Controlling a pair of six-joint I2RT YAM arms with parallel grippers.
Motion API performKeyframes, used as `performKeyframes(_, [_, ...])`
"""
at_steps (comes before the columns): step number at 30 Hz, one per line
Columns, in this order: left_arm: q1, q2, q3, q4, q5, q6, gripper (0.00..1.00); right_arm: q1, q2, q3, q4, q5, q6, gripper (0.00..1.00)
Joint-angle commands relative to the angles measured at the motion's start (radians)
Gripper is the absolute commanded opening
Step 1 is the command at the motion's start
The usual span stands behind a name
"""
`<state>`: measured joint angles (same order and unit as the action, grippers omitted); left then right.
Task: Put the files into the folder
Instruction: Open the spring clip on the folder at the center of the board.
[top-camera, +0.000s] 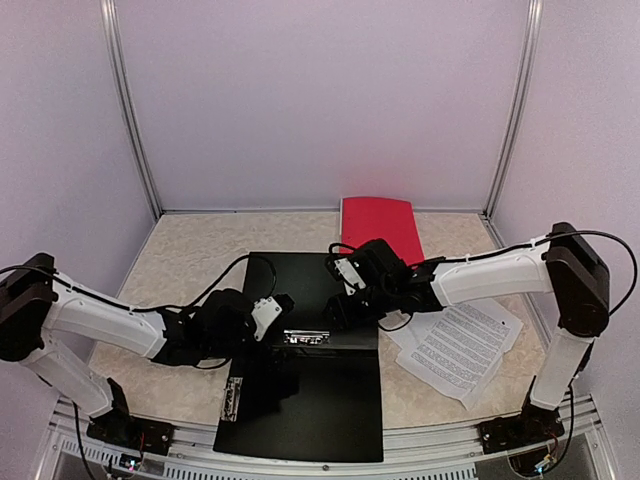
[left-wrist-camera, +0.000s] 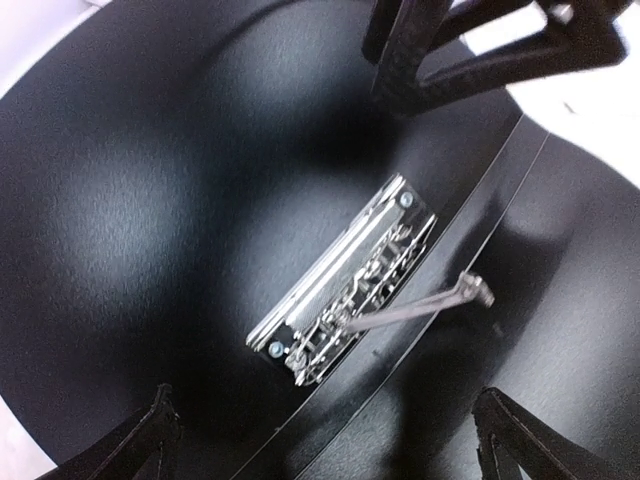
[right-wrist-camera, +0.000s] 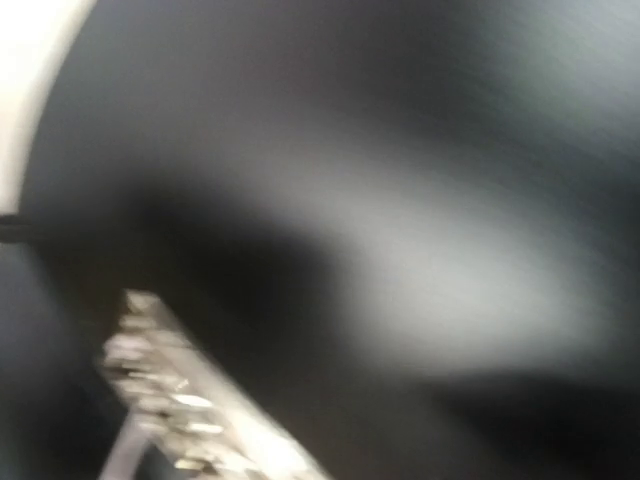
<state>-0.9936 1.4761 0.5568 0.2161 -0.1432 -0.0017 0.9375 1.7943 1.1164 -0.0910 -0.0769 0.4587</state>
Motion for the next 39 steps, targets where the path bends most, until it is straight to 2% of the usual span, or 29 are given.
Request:
performKeyframes(1, [-0.032, 0.017, 0.124, -0.056, 0.016, -0.064, 0.99, -0.045, -0.024, -0.06, -0.009, 0.017, 0.043, 0.43])
performKeyframes(8, [-0.094, 0.219, 0.333, -0.143, -0.098, -0.06, 0.99, -0.074, 0.003, -0.125, 0.04, 0.01, 0.04, 0.4])
performKeyframes(15, [-0.105, 0.343, 0.415, -0.2, -0.21, -0.071, 0.99, -0.088, 0.035, -0.169, 0.076, -0.008, 0.045, 0.37])
performKeyframes(21, [-0.09, 0.306, 0.364, -0.199, -0.267, -0.128, 0.99, -0.092, 0.052, -0.201, 0.088, -0.025, 0.056, 0.35])
performKeyframes(28, [-0.021, 0.258, 0.309, -0.251, -0.317, -0.272, 0.99, -0.092, 0.068, -0.227, 0.121, -0.044, 0.073, 0.33])
performKeyframes(39, [0.049, 0.127, 0.189, -0.265, -0.292, -0.413, 0.99, -0.09, 0.086, -0.239, 0.123, -0.055, 0.078, 0.32])
